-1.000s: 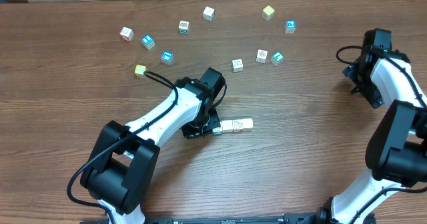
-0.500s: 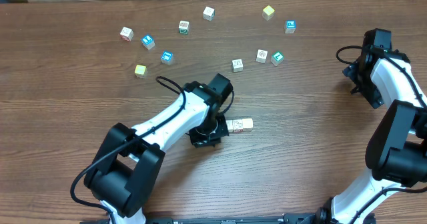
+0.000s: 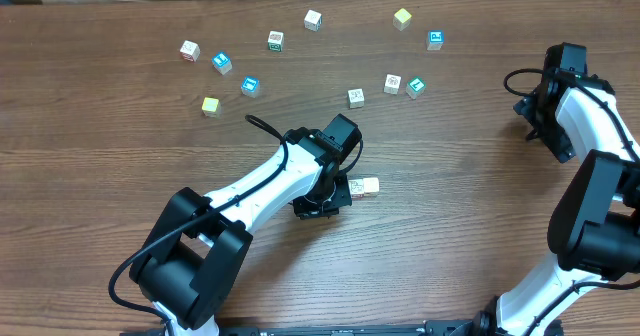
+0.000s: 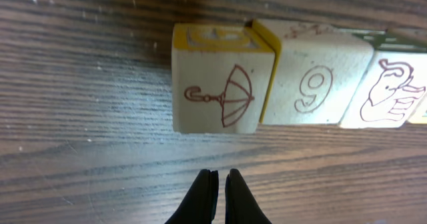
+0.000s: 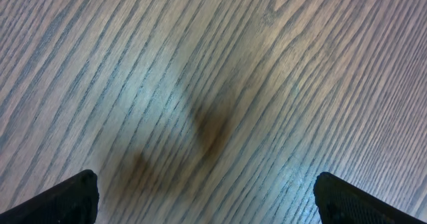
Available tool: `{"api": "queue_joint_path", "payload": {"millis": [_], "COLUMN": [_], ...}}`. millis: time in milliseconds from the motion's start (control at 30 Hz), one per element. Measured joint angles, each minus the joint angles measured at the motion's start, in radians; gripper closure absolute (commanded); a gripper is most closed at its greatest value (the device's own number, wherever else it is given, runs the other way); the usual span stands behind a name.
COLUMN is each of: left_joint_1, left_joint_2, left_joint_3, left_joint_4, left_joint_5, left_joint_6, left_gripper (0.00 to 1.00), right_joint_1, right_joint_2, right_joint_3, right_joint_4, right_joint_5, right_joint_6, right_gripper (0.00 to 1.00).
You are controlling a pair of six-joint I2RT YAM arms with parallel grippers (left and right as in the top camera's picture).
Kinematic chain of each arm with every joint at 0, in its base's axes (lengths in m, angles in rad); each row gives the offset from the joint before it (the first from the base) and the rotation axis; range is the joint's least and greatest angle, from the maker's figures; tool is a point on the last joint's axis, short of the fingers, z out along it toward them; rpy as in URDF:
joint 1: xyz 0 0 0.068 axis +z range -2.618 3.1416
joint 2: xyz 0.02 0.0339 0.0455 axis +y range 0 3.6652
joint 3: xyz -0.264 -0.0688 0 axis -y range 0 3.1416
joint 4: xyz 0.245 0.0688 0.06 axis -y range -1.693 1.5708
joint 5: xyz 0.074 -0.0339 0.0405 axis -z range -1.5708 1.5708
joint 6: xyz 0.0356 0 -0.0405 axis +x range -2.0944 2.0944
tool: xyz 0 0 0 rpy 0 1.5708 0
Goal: Form a horizontal line
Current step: 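Raise the left gripper and hover beside the row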
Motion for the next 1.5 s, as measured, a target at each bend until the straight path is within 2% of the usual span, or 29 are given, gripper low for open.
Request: {"api": "queue_joint_path", "payload": {"millis": [1500], "left_joint_1": [0.000], "left_joint_2": [0.000], "left_joint_3": [0.000], "left_joint_4": [0.065], "left_joint_5": [-0.051], "left_joint_6": [0.000], "left_gripper": [0.96], "right_joint_1": [0.000], "right_joint_2": [0.000], "right_joint_3": [0.000], "right_joint_4": [0.000], "right_joint_5": [0.000], "right_joint_6": [0.000], "right_gripper": [0.00]}}
